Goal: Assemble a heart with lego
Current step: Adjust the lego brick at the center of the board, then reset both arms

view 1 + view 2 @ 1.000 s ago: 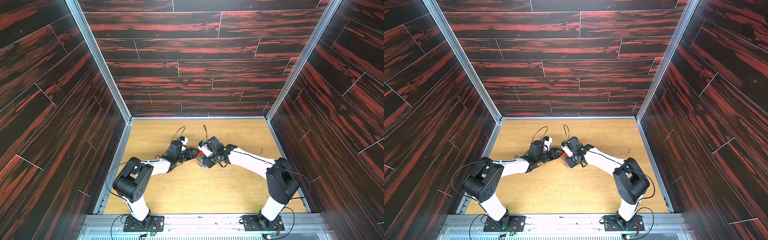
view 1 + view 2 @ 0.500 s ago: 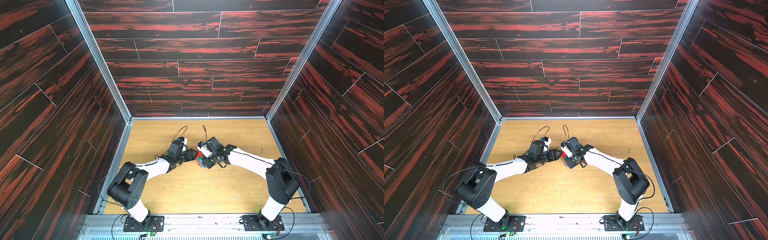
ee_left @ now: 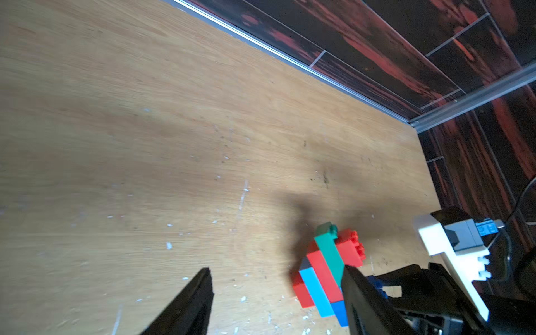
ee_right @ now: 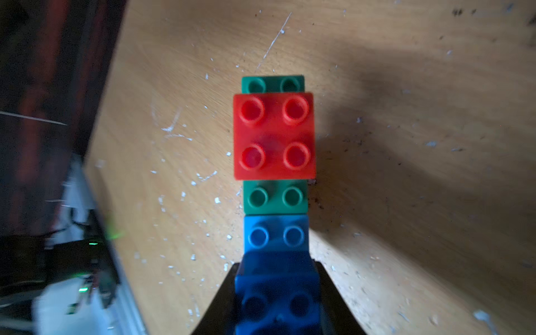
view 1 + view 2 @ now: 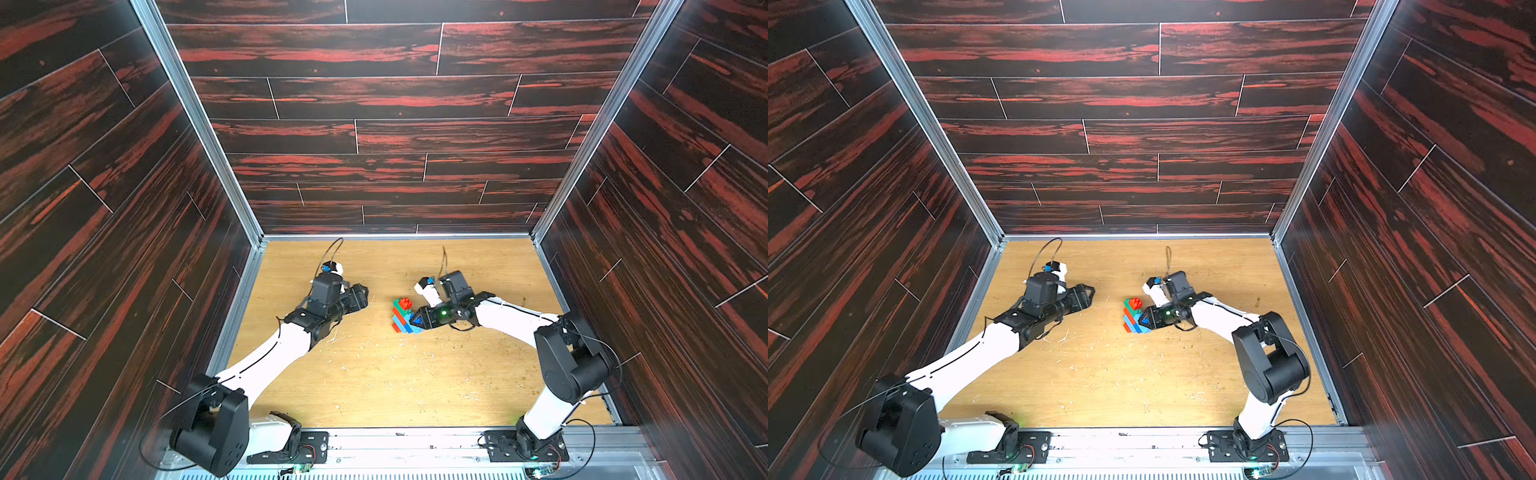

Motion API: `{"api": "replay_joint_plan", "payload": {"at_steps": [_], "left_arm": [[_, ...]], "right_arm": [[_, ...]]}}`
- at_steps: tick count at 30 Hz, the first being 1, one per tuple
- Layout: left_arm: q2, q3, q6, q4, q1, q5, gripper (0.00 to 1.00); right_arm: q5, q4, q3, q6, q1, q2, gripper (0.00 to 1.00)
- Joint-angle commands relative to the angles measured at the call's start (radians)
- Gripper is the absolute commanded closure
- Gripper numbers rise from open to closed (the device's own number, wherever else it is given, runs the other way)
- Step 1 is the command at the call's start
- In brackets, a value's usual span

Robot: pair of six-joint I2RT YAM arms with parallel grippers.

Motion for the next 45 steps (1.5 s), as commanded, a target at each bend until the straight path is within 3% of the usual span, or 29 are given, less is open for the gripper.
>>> {"api": "replay_joint_plan", "payload": {"at_steps": [1, 6, 11, 13, 16, 18, 20, 23, 24, 25, 28, 29, 31, 33, 35, 38, 40, 43, 45], "left_arm": [[-0.04, -0.033, 0.021, -0.062, 0.012, -0.077, 0.25], [-0.072, -0.038, 0.036, -0.075, 0.034, -0.137, 0.2], [-0.122, -0.025, 0.074, -0.113, 0.05, -0.275, 0.12], [-0.147, -0.02, 0.106, -0.148, 0.068, -0.385, 0.03], [-0.156, -0.039, 0.181, -0.146, 0.101, -0.662, 0.0], [-0.117, -0.062, 0.216, -0.113, 0.18, -0.758, 0.0], [-0.057, -0.093, 0.244, -0.035, 0.244, -0.836, 0.0], [0.03, -0.191, 0.354, 0.229, 0.287, -0.86, 0.0], [0.058, -0.23, 0.39, 0.343, 0.292, -0.84, 0.0], [0.088, -0.266, 0.43, 0.449, 0.296, -0.811, 0.0], [0.207, -0.341, 0.517, 0.778, 0.319, -0.742, 0.0], [0.233, -0.339, 0.503, 0.779, 0.329, -0.692, 0.0], [0.249, -0.345, 0.507, 0.818, 0.342, -0.643, 0.0], [0.225, -0.356, 0.495, 0.782, 0.36, -0.532, 0.0], [0.228, -0.401, 0.499, 0.876, 0.374, -0.489, 0.0], [0.254, -0.453, 0.489, 0.979, 0.377, -0.492, 0.0], [0.296, -0.482, 0.517, 1.119, 0.377, -0.502, 0.0], [0.262, -0.455, 0.494, 0.987, 0.377, -0.489, 0.0], [0.281, -0.469, 0.507, 1.057, 0.377, -0.485, 0.0]], "right_arm": [[-0.145, 0.113, -0.042, 0.091, -0.005, 0.035, 0.62], [-0.071, 0.1, -0.025, 0.097, -0.02, 0.035, 0.38], [0.02, 0.031, 0.001, 0.074, -0.069, -0.021, 0.2], [0.163, -0.033, 0.016, 0.052, -0.107, -0.078, 0.03], [0.583, -0.058, 0.009, 0.016, -0.161, -0.189, 0.02], [0.837, 0.122, -0.094, -0.023, -0.217, -0.259, 0.02], [0.921, 0.344, -0.227, -0.053, -0.297, -0.288, 0.02], [0.879, 0.761, -0.435, -0.098, -0.384, -0.271, 0.02], [0.834, 0.84, -0.445, -0.141, -0.389, -0.239, 0.02], [0.861, 0.74, -0.396, -0.169, -0.378, -0.221, 0.02], [0.878, 1.065, -0.572, -0.222, -0.396, -0.246, 0.02], [0.829, 1.101, -0.617, -0.197, -0.422, -0.261, 0.02], [0.735, 1.405, -0.763, -0.226, -0.43, -0.224, 0.02], [0.615, 1.658, -0.813, -0.284, -0.426, -0.113, 0.02], [0.643, 1.464, -0.773, -0.287, -0.416, -0.174, 0.02], [0.669, 1.579, -0.796, -0.284, -0.411, -0.137, 0.02], [0.685, 1.478, -0.767, -0.281, -0.408, -0.161, 0.02], [0.697, 1.512, -0.769, -0.284, -0.403, -0.143, 0.02], [0.701, 1.497, -0.766, -0.283, -0.402, -0.148, 0.02]]}}
